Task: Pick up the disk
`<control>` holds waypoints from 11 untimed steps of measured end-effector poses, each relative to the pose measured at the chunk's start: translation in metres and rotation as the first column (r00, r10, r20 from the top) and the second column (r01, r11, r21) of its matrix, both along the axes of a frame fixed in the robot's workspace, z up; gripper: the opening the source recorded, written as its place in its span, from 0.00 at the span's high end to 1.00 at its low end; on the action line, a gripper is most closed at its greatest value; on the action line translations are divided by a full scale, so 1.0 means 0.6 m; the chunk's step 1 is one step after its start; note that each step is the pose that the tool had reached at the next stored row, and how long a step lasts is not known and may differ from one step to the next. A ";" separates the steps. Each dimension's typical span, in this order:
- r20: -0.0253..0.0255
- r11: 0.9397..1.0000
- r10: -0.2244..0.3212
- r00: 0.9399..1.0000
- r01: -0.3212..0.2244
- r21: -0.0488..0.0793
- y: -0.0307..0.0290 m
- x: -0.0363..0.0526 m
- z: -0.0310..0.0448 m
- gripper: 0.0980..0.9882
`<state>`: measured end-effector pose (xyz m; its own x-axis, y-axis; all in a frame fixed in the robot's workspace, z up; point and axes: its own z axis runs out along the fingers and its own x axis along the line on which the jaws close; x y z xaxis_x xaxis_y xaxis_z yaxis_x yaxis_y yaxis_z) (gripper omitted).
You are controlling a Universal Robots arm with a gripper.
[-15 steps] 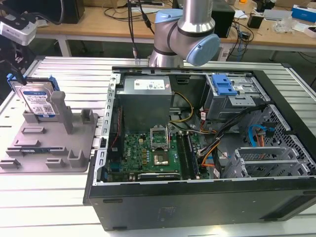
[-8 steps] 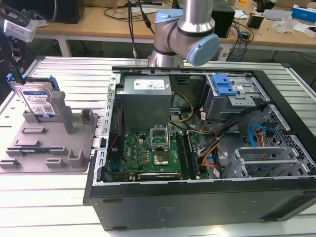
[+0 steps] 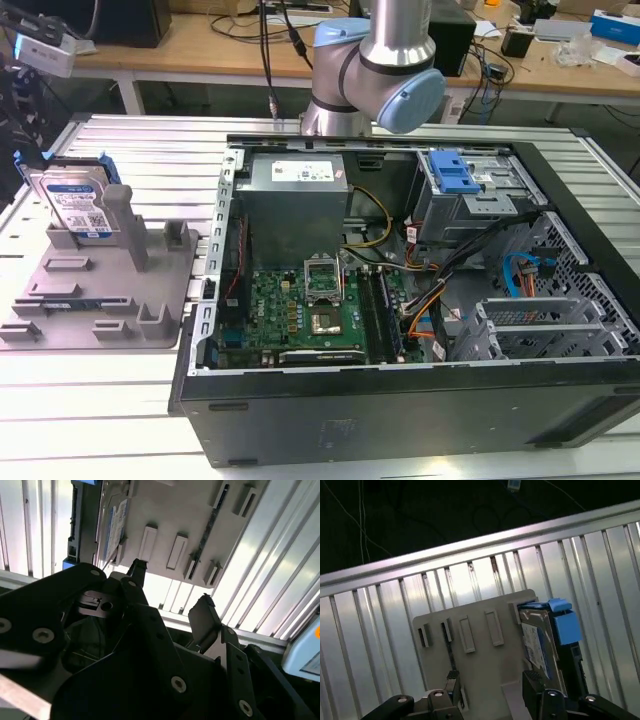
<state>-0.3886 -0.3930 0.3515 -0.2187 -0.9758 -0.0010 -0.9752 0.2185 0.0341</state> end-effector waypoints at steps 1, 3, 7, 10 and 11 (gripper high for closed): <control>0.001 1.000 0.019 1.000 -0.019 0.000 0.0000 0.000 0.000 0.42; 0.002 0.999 0.051 0.999 -0.051 0.000 0.0000 0.000 0.000 0.42; 0.005 0.993 0.115 0.993 -0.115 0.000 0.0000 0.001 0.000 0.42; 0.005 0.993 0.119 0.993 -0.119 0.000 0.0000 0.001 0.000 0.42; 0.005 0.993 0.120 0.993 -0.120 0.000 0.0000 0.001 0.000 0.42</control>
